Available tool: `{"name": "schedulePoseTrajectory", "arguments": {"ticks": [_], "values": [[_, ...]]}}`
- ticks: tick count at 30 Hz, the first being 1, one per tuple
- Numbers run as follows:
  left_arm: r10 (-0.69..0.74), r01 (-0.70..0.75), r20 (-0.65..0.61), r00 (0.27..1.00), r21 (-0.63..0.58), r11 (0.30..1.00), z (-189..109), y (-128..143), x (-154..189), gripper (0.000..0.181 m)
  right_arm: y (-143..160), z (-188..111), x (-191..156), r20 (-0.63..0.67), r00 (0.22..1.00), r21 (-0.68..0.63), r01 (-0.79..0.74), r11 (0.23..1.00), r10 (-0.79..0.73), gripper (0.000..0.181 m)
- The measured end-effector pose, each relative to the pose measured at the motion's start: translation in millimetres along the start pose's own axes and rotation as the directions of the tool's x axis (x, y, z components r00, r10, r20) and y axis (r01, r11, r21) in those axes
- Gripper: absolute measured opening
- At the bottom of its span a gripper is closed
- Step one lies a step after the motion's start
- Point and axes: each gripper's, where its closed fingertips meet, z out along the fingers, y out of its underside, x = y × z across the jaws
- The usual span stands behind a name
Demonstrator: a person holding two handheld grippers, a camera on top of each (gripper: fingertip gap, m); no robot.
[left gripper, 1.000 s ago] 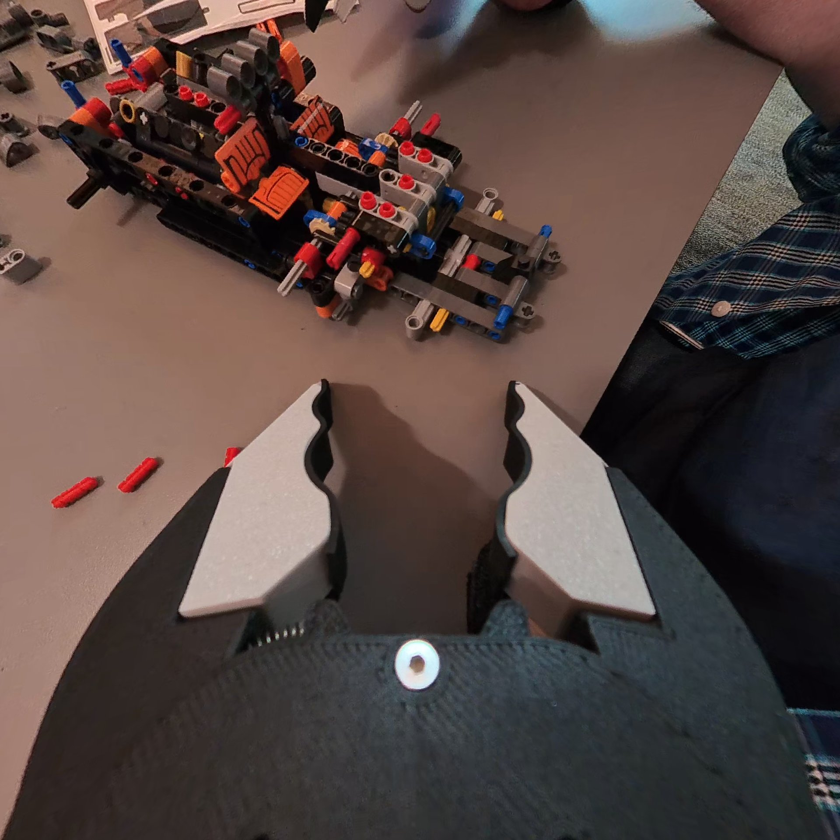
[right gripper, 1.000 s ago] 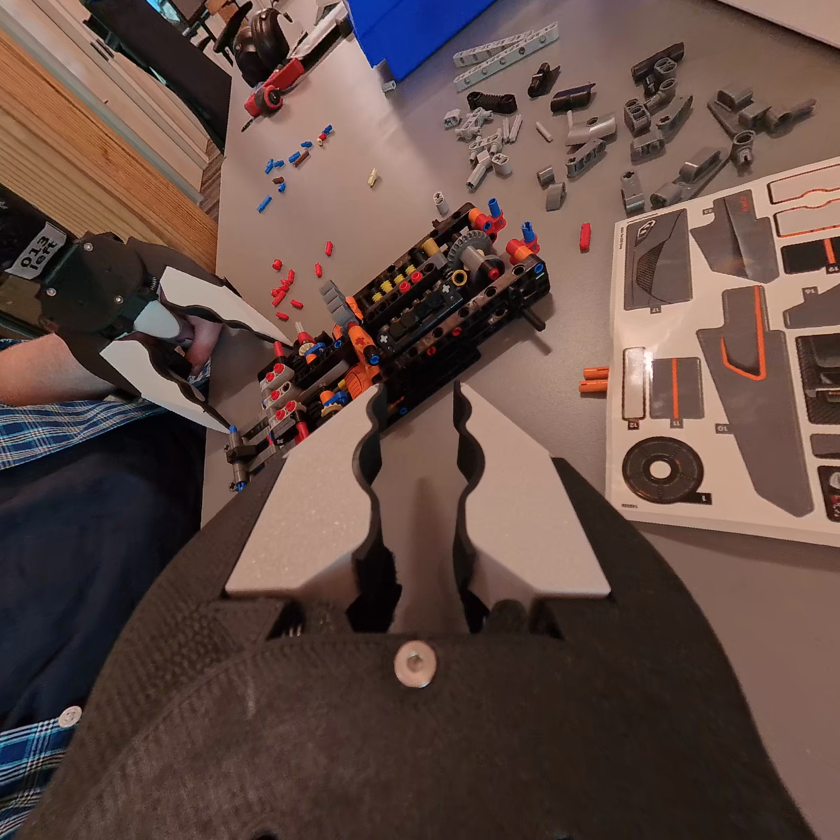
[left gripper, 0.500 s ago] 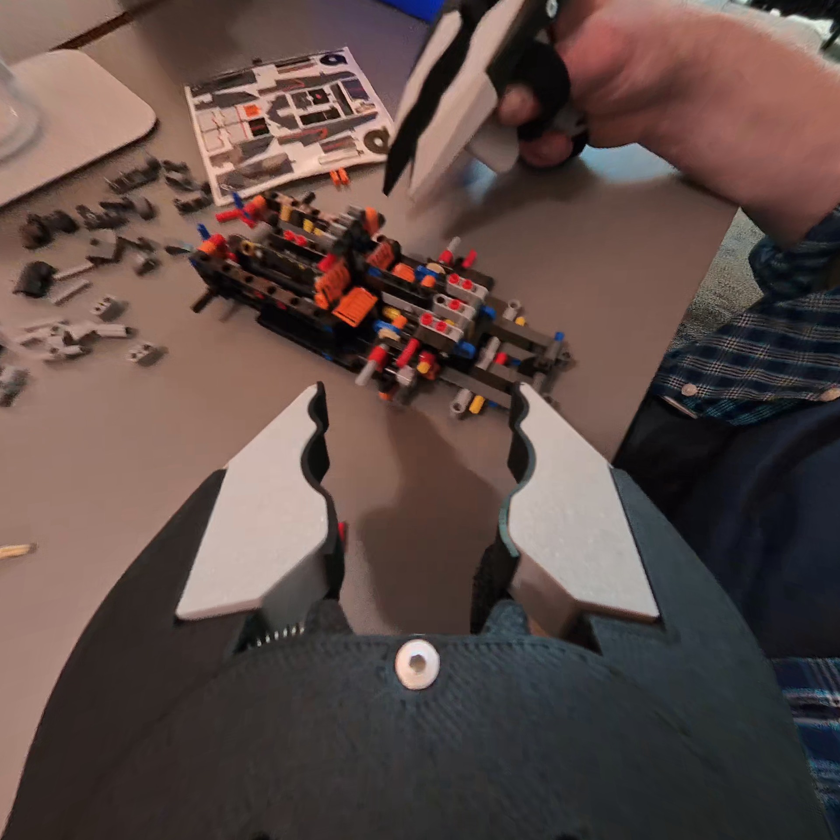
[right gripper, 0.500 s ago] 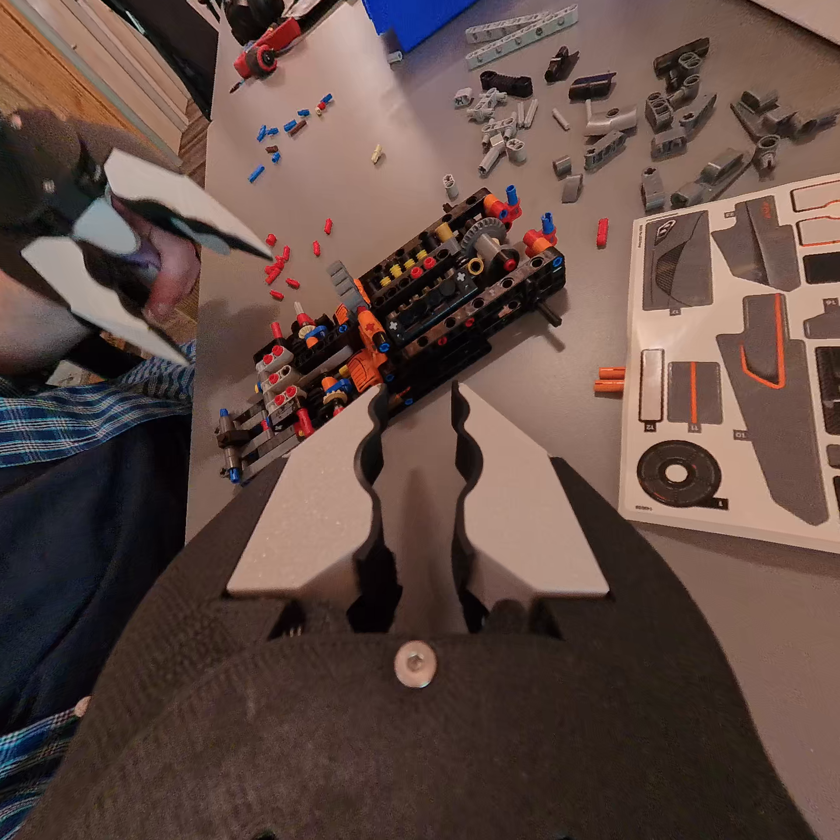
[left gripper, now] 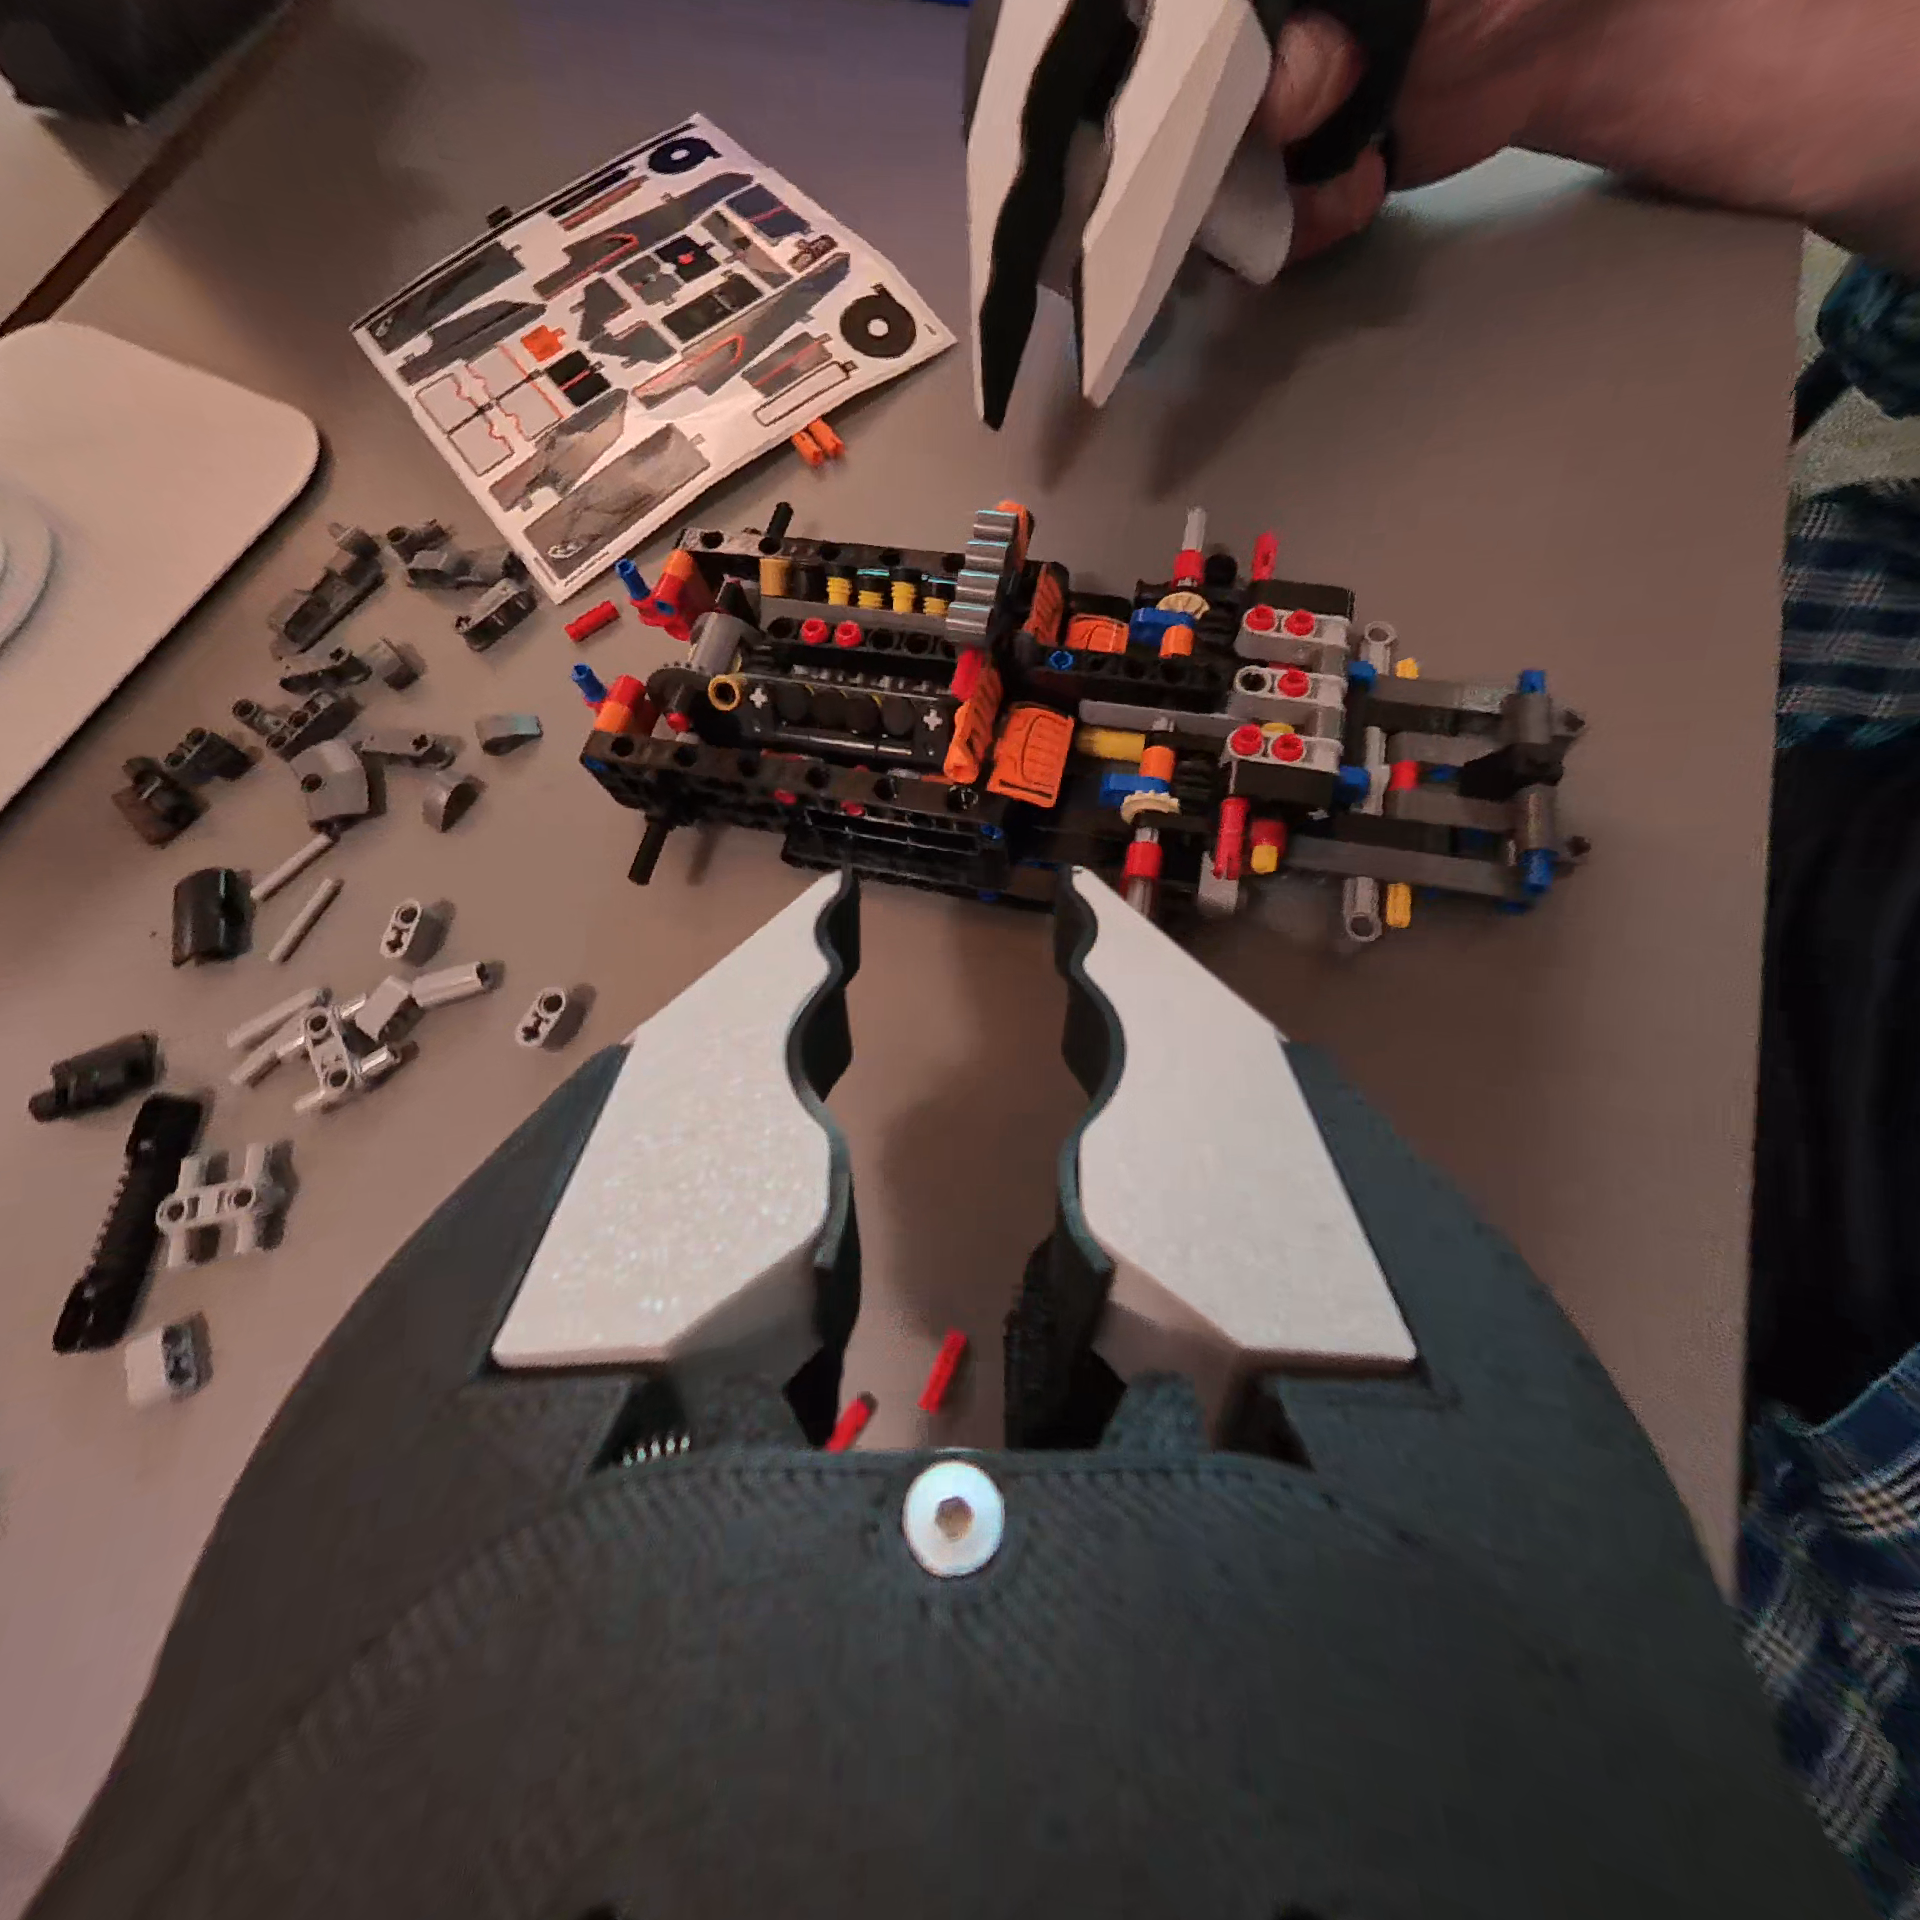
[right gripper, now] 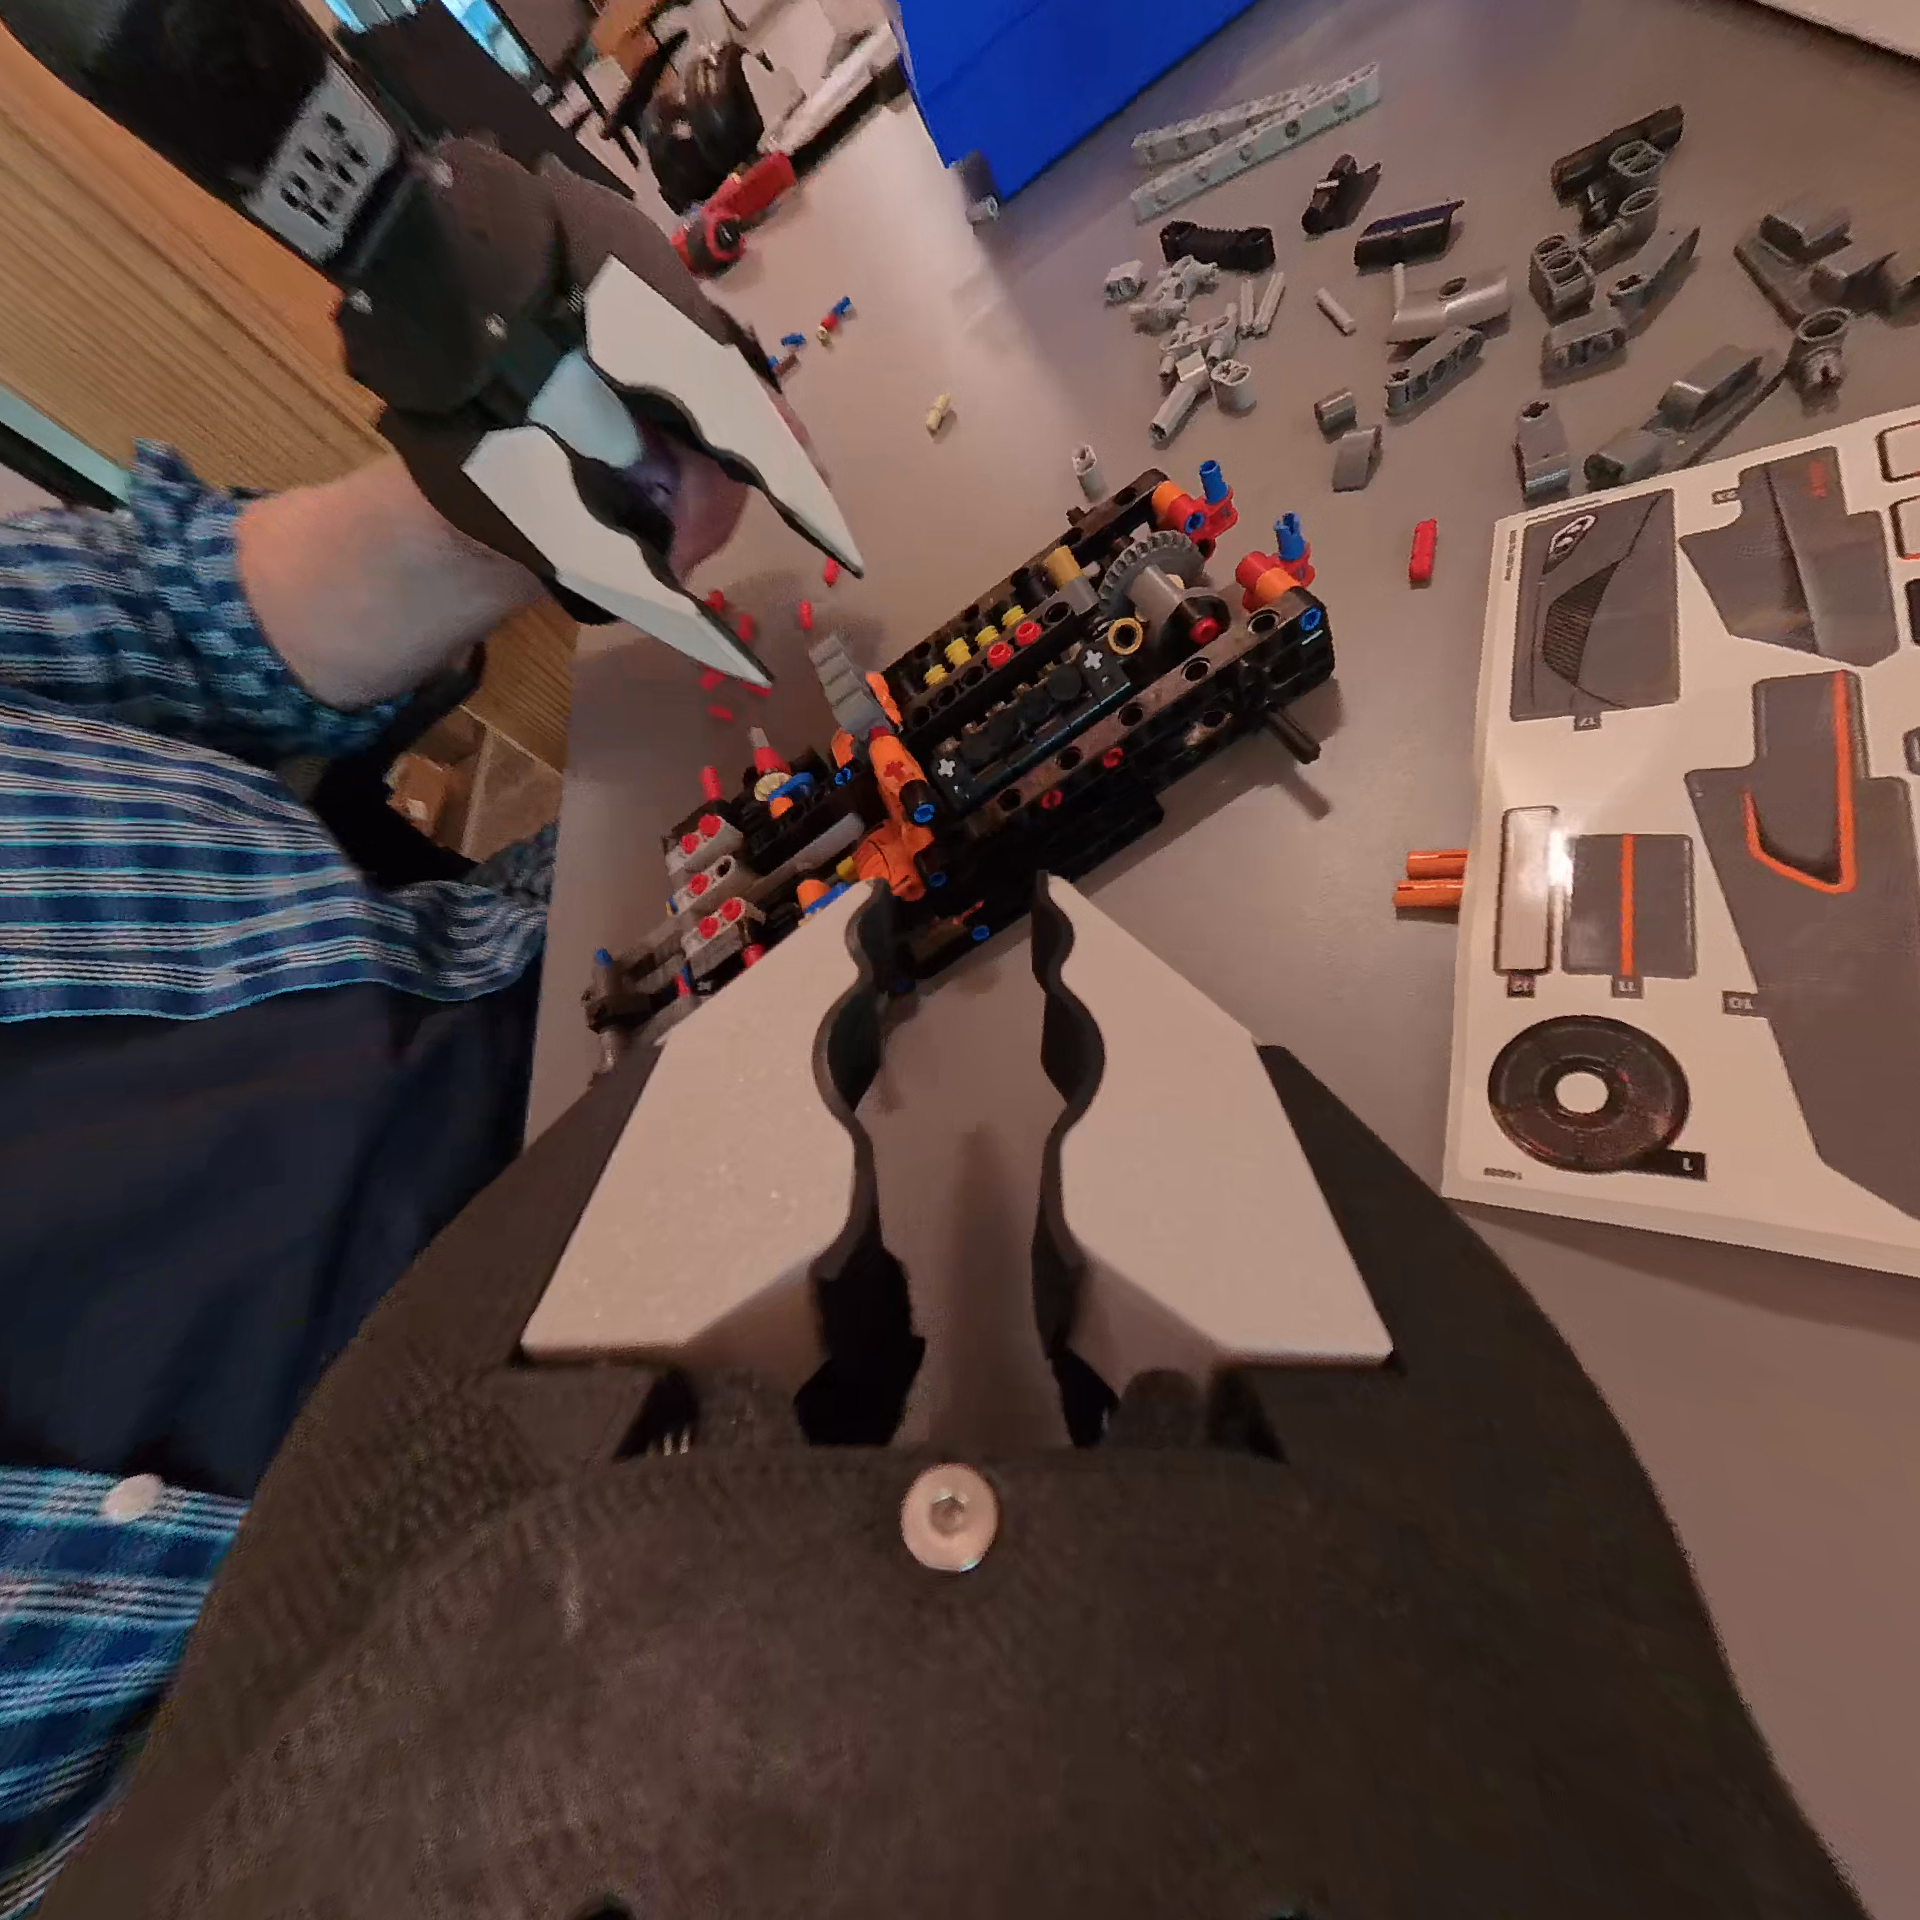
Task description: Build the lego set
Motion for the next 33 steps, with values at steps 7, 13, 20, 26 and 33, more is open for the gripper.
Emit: {"name": "schedulePoseTrajectory", "arguments": {"ticks": [7, 13, 20, 26, 33], "values": [[0.048, -0.046, -0.072, 0.996, 0.031, 0.998, 14.8, -4.8, 3.8, 0.034, -5.5, -5.0, -0.1, 0.040, 0.998, 0.043, -0.042, 0.998, 0.041, 0.023], [0.067, -0.067, -0.055, 0.996, 0.003, 0.998, 26.3, 3.3, 2.2, 0.030, -1.6, -1.1, 2.4, 0.036, 0.997, 0.009, -0.062, 0.998, 0.062, 0.023], [-0.003, 0.004, -0.083, 0.997, 0.007, 1.000, 32.2, 1.8, 11.8, 0.026, 0.9, 1.6, 4.0, 0.027, 0.997, -0.014, -0.069, 0.998, 0.069, 0.024], [-0.002, 0.005, -0.115, 0.993, 0.024, 1.000, 33.9, -3.4, 20.9, 0.030, 4.0, 4.3, 5.6, 0.015, 0.997, -0.038, -0.072, 0.997, 0.073, 0.025], [-0.056, 0.063, -0.116, 0.992, 0.059, 0.996, 24.8, -3.7, 7.0, 0.038, 3.5, 3.9, 6.3, 0.026, 0.995, -0.036, -0.090, 0.995, 0.091, 0.025]]}}
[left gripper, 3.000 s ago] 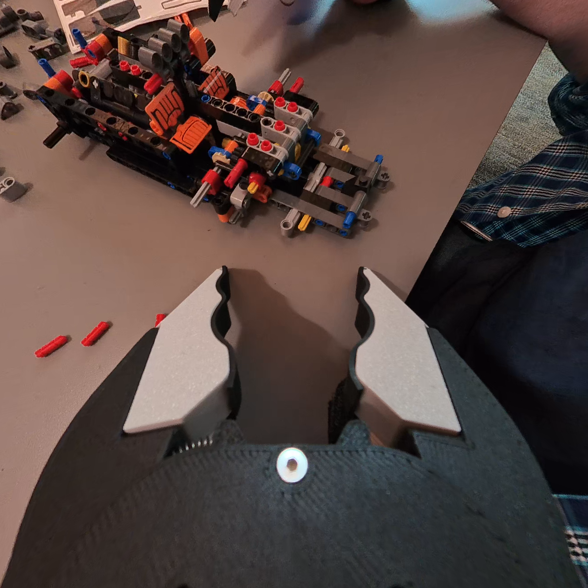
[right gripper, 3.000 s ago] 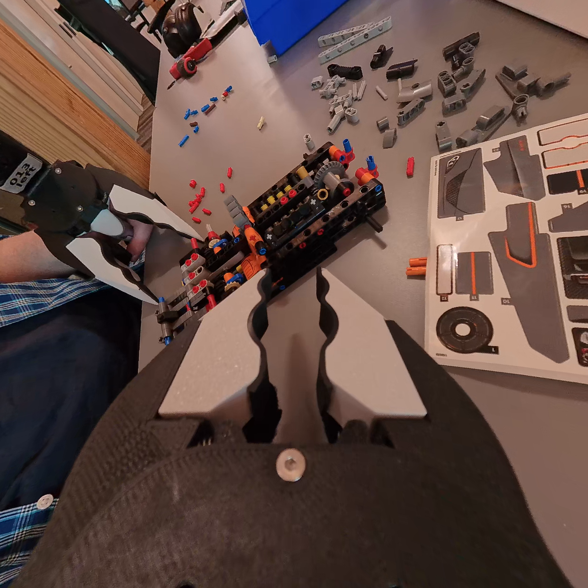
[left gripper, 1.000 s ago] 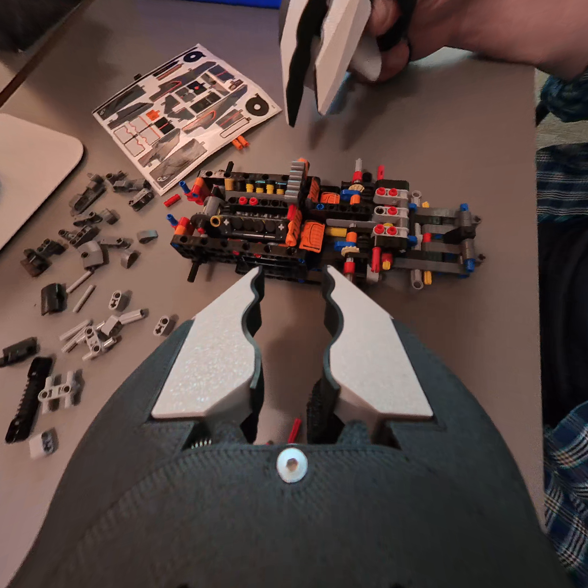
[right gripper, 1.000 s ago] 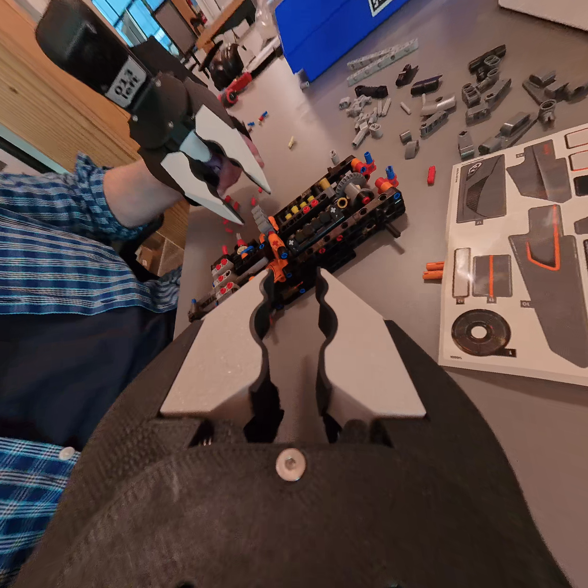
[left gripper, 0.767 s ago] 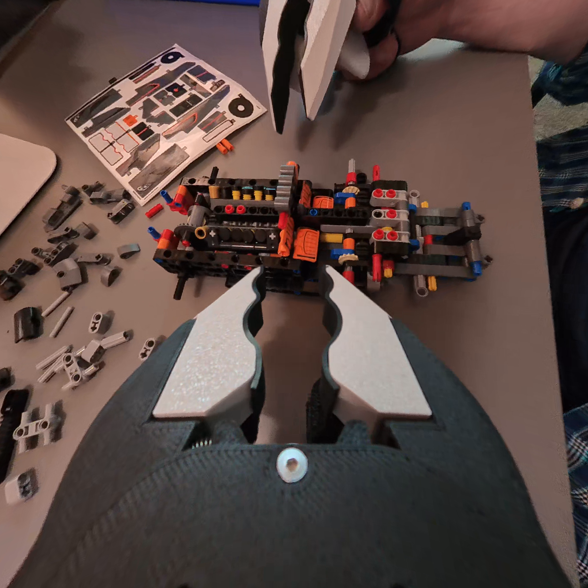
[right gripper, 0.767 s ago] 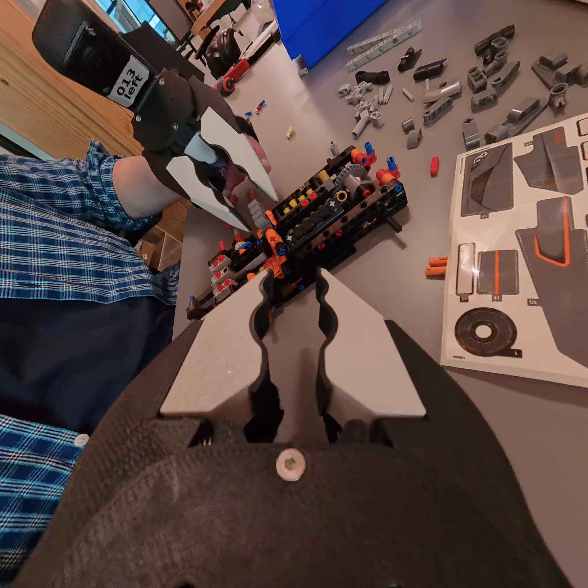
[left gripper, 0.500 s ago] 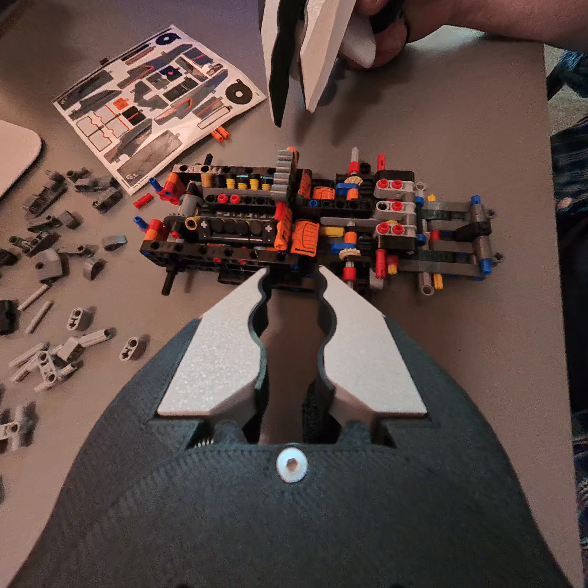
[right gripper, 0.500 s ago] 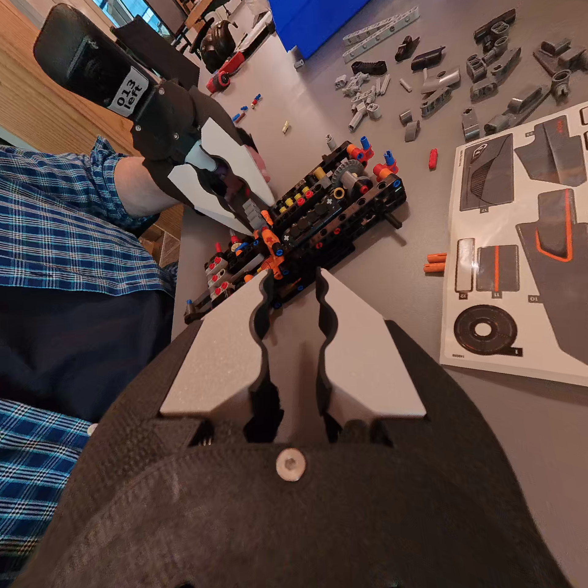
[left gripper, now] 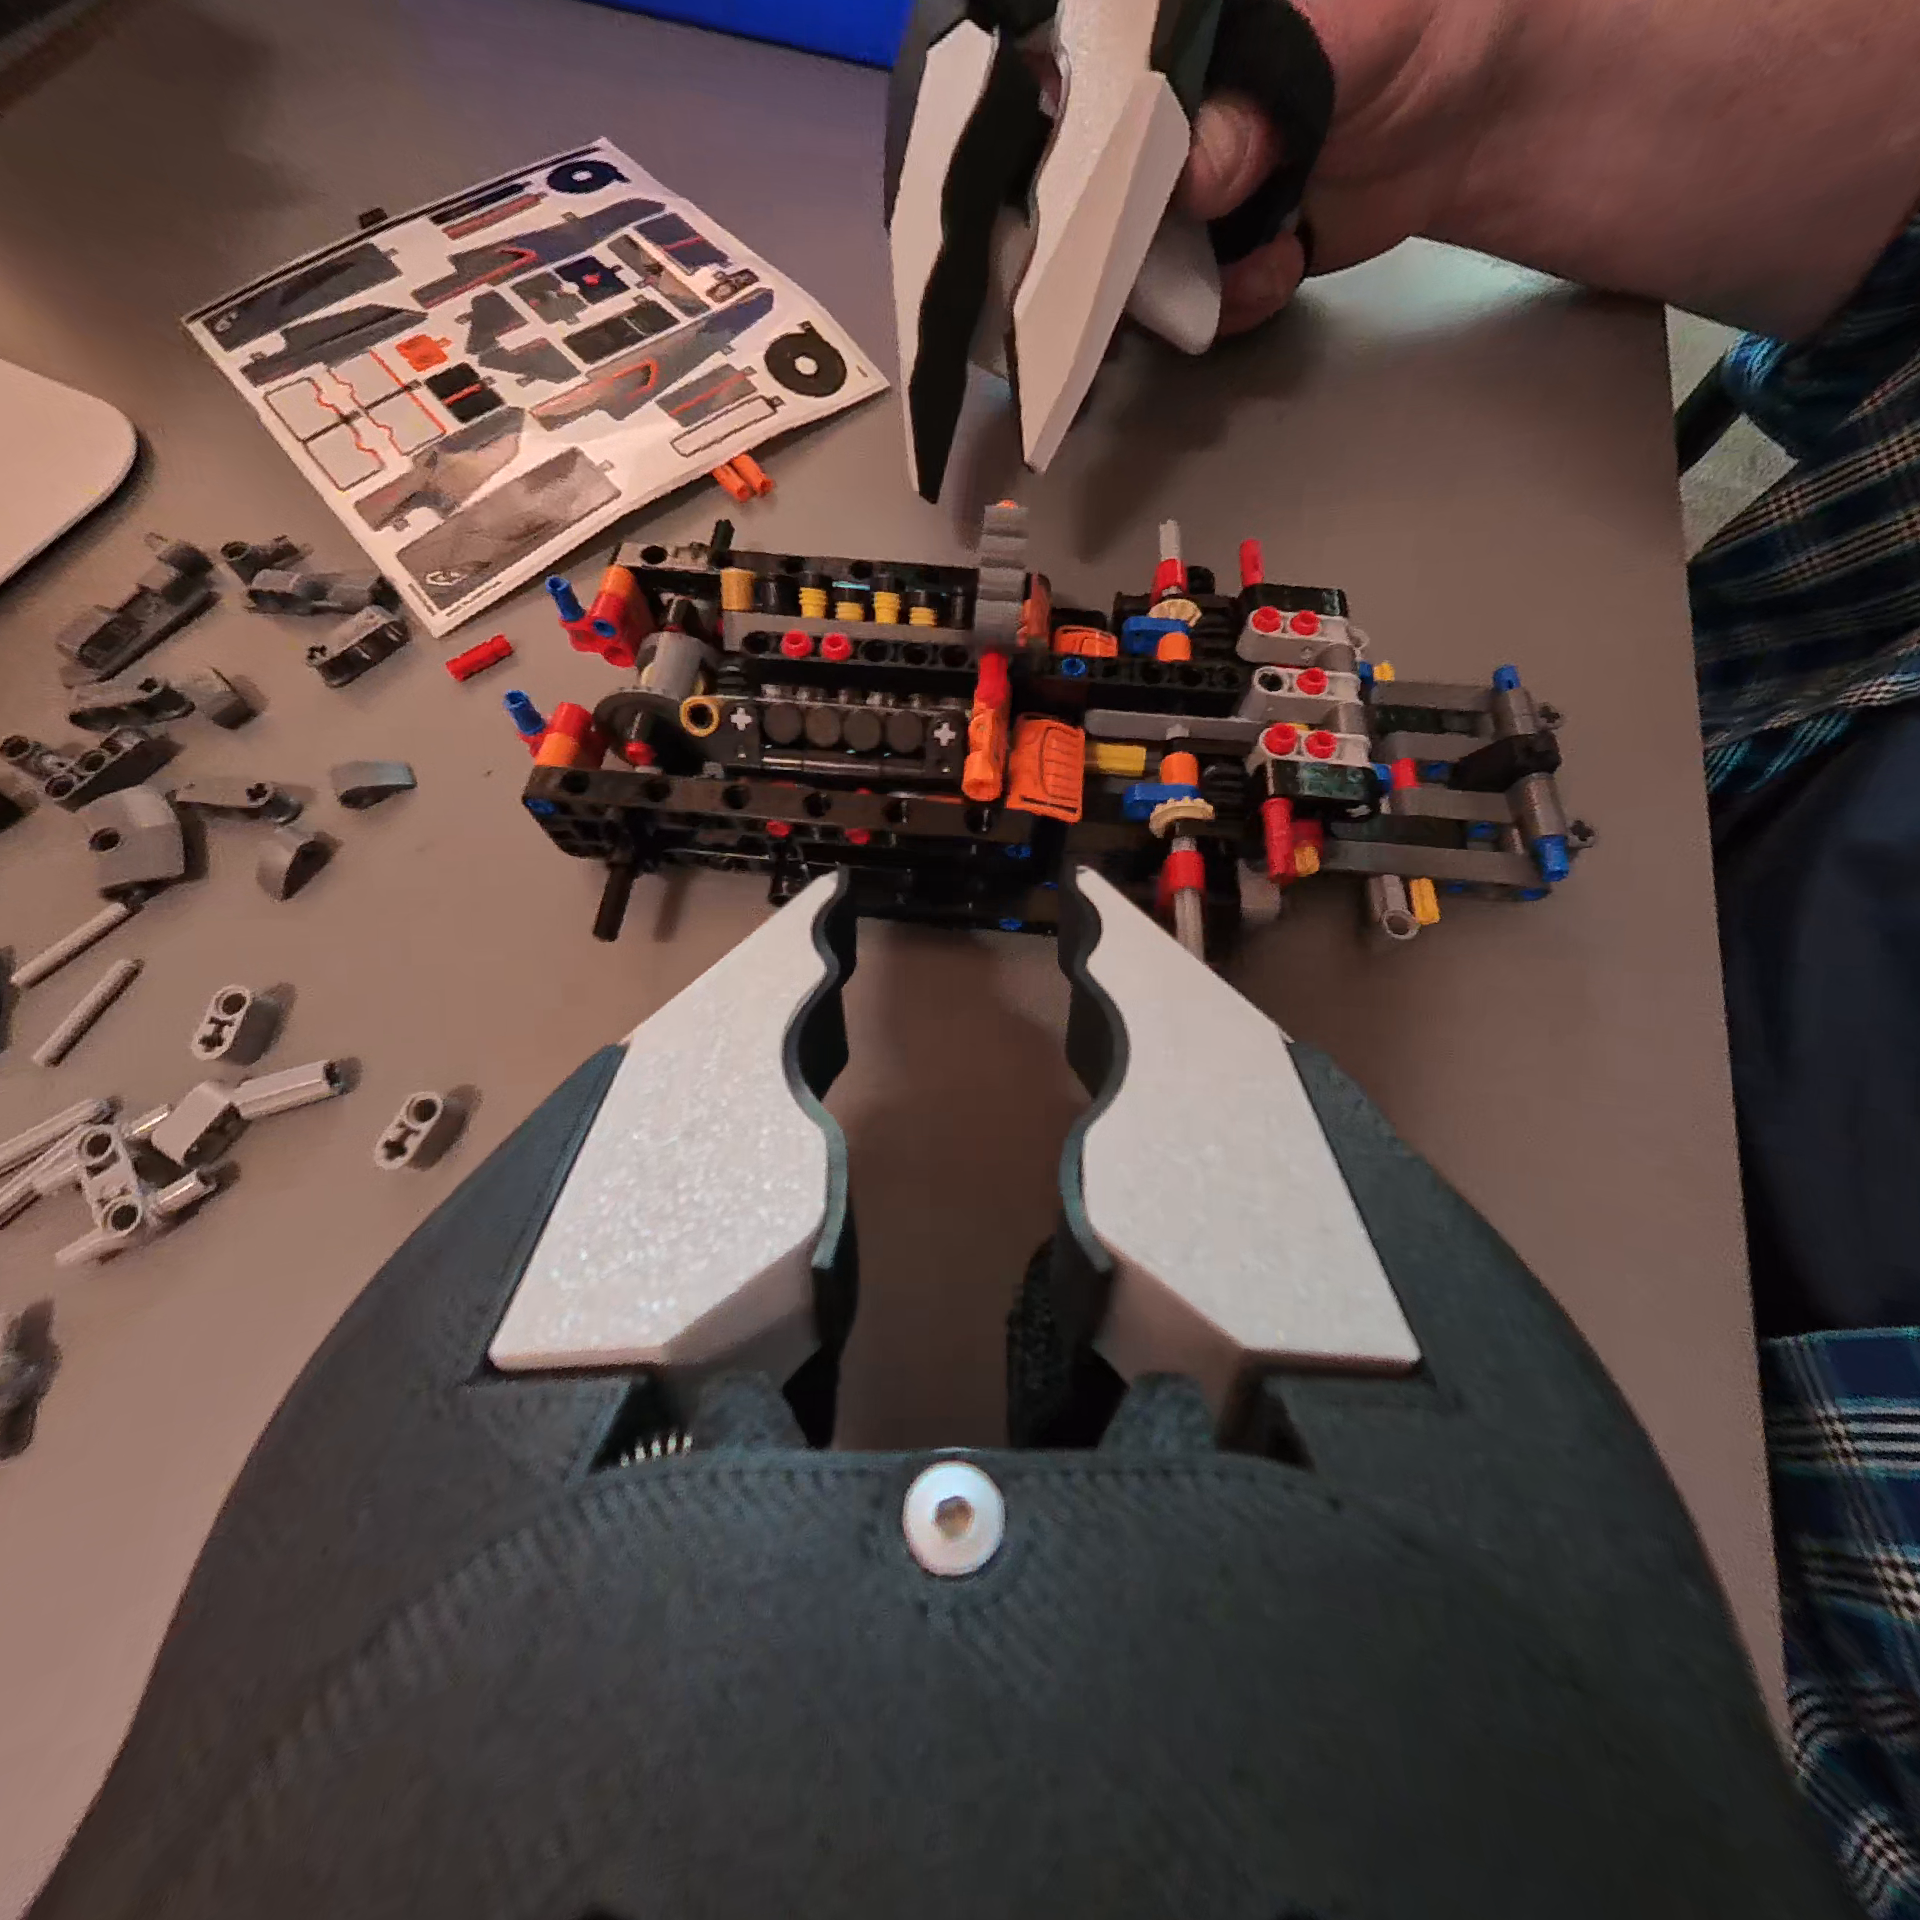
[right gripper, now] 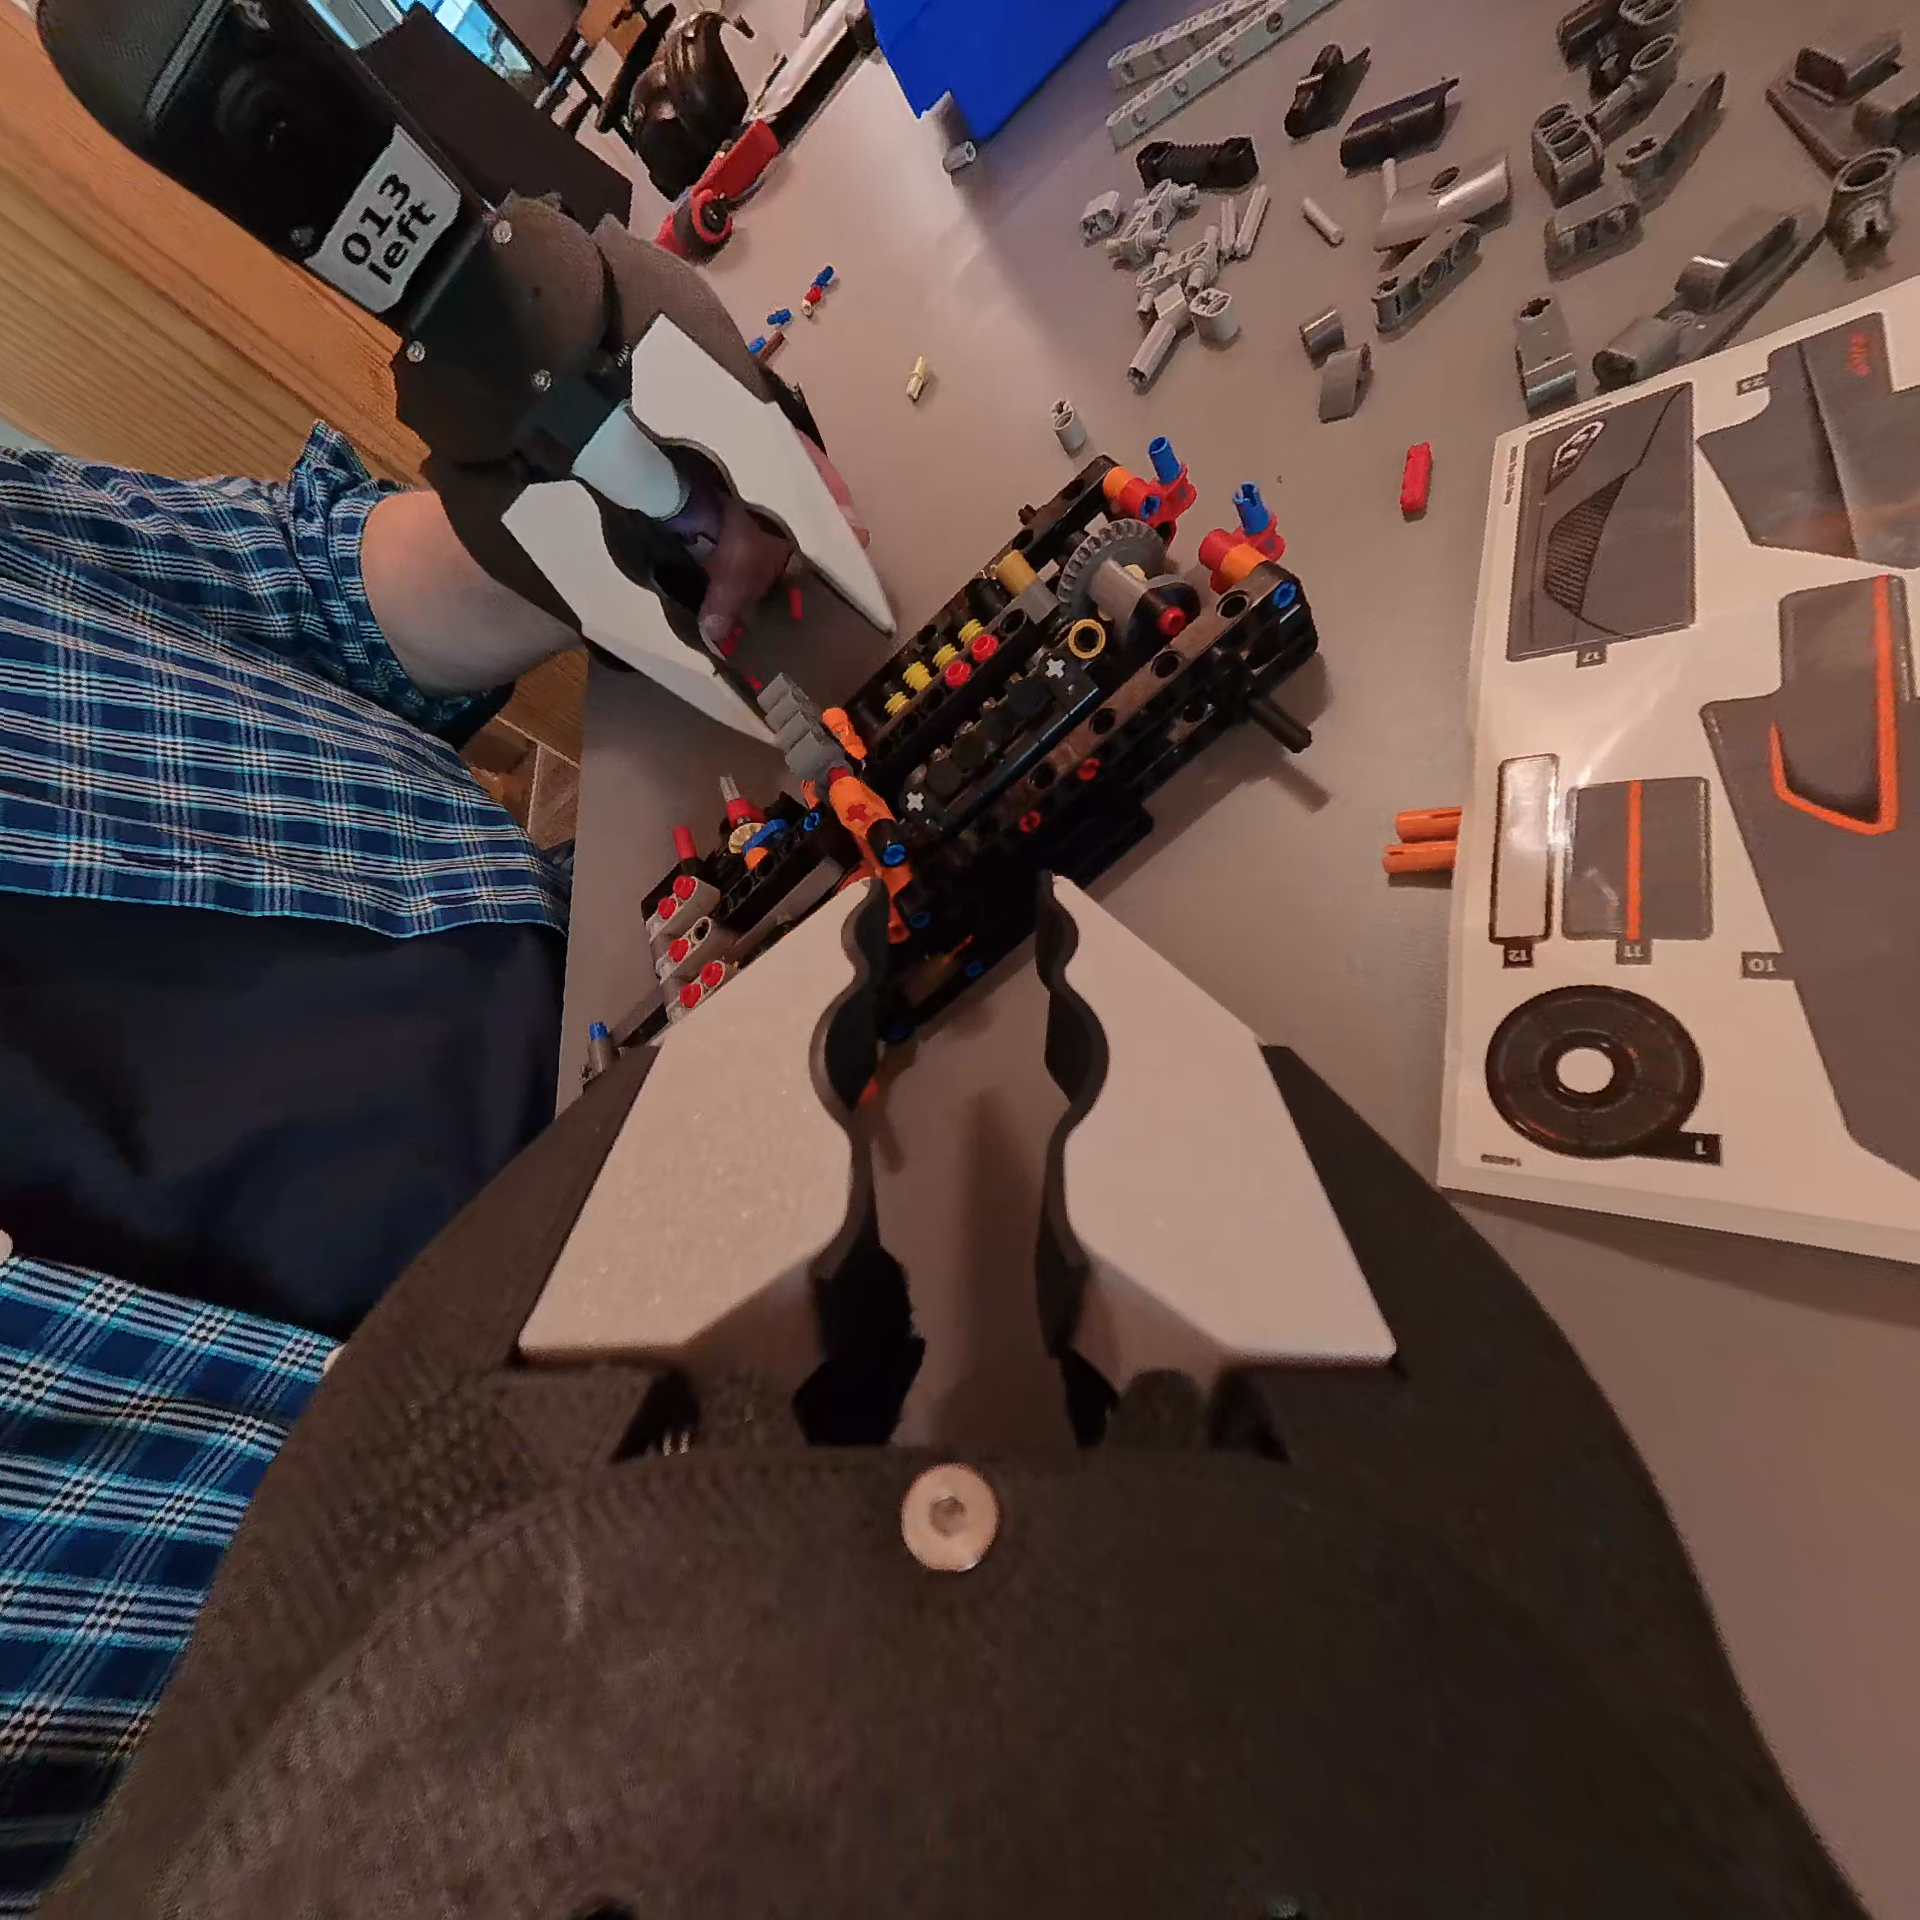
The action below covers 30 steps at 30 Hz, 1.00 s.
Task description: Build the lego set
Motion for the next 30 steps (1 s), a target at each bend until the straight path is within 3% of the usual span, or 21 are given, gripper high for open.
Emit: {"name": "schedulePoseTrajectory", "arguments": {"ticks": [11, 30], "values": [[0.140, -0.140, 0.020, 0.990, 0.013, 0.990, 5.2, -9.4, 11.6, 0.033, 0.2, 0.0, 0.2, 0.012, 1.000, -0.002, -0.015, 1.000, 0.015, 0.025], [0.101, -0.101, 0.018, 0.995, -0.006, 0.995, 7.7, -3.6, 7.3, 0.028, 0.1, -0.4, -0.2, 0.016, 1.000, 0.001, -0.014, 1.000, 0.014, 0.026]]}}
